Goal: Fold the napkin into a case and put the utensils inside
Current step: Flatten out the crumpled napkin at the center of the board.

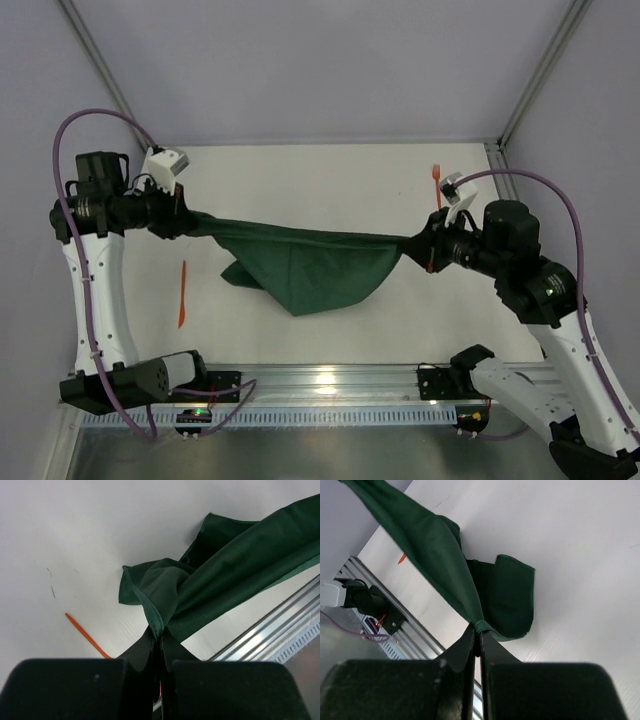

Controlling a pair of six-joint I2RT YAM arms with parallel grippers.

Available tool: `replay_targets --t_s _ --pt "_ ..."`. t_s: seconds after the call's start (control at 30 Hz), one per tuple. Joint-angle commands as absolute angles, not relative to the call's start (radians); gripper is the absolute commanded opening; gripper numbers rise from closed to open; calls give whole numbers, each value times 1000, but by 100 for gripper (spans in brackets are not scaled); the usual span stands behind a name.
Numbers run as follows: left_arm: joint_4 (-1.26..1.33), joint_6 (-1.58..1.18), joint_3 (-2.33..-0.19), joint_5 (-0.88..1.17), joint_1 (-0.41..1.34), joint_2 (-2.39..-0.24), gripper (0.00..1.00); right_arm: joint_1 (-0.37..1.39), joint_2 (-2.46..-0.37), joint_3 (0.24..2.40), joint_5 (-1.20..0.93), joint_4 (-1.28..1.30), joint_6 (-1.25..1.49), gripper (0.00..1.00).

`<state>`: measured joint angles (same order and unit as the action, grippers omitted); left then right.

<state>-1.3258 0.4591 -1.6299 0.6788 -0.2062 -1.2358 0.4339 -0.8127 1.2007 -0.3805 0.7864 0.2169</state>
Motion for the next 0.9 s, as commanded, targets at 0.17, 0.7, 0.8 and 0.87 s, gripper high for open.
replay_targets --t_s 0.17,0.7,0.8,0.87 --pt "-1158 204 -1715 678 -216 -1377 0 321 -1202 1419 -391 482 215 4" --pt "-775 -133 -2368 653 -199 -1760 0 89 -1747 2215 -497 207 402 4" --pt "-770 -115 -2301 692 -201 -1740 0 80 -1662 2123 -470 230 325 4" --pt "-769 -97 -2223 706 -201 -1698 0 78 -1602 1973 -454 239 293 4"
